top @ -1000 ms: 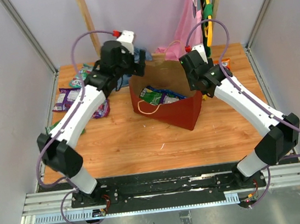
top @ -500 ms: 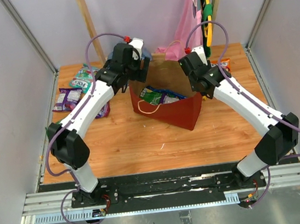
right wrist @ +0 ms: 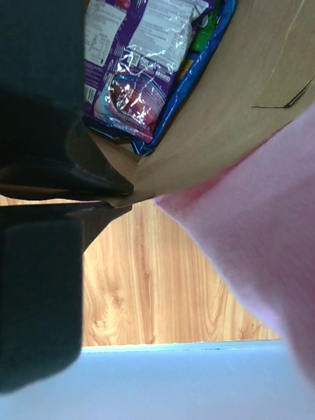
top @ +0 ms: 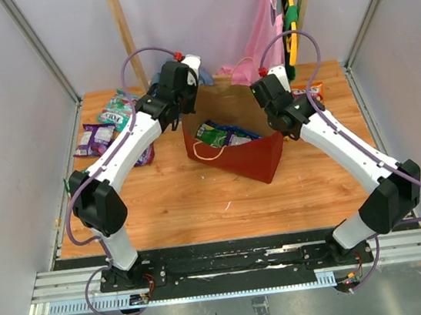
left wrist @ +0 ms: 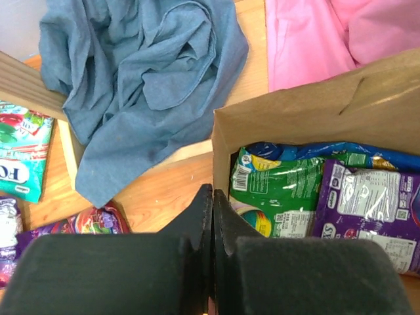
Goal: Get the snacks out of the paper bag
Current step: Adjust the paper bag at the center of the board.
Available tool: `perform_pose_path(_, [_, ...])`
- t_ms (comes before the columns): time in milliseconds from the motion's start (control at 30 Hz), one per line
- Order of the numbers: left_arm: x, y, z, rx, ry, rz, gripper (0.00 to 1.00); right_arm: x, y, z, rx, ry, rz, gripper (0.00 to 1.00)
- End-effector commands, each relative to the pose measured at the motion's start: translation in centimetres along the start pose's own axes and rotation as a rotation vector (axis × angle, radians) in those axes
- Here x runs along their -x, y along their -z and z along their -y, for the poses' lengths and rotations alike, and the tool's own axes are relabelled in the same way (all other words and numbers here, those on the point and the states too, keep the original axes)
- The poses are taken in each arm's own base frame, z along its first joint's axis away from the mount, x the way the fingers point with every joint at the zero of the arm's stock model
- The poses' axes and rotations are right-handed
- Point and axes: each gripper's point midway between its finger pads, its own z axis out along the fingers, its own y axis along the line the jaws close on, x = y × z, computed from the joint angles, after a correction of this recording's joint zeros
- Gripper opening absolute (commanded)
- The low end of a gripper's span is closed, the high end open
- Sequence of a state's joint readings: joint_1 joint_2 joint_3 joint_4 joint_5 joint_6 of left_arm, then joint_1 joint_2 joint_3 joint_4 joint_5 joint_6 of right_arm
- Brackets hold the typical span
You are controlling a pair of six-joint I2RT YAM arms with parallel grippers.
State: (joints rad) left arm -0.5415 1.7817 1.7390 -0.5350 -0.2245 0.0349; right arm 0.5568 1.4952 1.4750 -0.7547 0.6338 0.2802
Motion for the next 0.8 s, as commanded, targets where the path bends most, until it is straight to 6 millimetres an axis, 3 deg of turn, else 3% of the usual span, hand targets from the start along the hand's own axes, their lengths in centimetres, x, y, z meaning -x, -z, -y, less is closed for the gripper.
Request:
perform_pose_path(0, [1.2, 1.1, -1.0, 0.051, 0.029, 0.033, 0.0, 1.4, 1.7, 0.1, -0.001, 0.004, 0.059, 0.03])
perform_pose_path(300, [3.1, 5.4, -3.6, 0.144, 0.078, 0.137, 0.0, 3.0, 3.3, -2.5, 0.059, 0.036, 0.102, 0.01])
perform_pose_path(567, [7.2, 9.2, -6.4, 0.254, 0.09, 0.251, 0.01, 5.0, 5.2, -7.4, 0.151, 0.074, 0.158, 0.01])
perform_pose_path(767, [8.6, 11.9, -8.8, 0.364, 0.087, 0.292, 0.01, 5.7, 5.7, -10.7, 0.215, 0.084, 0.18, 0.01])
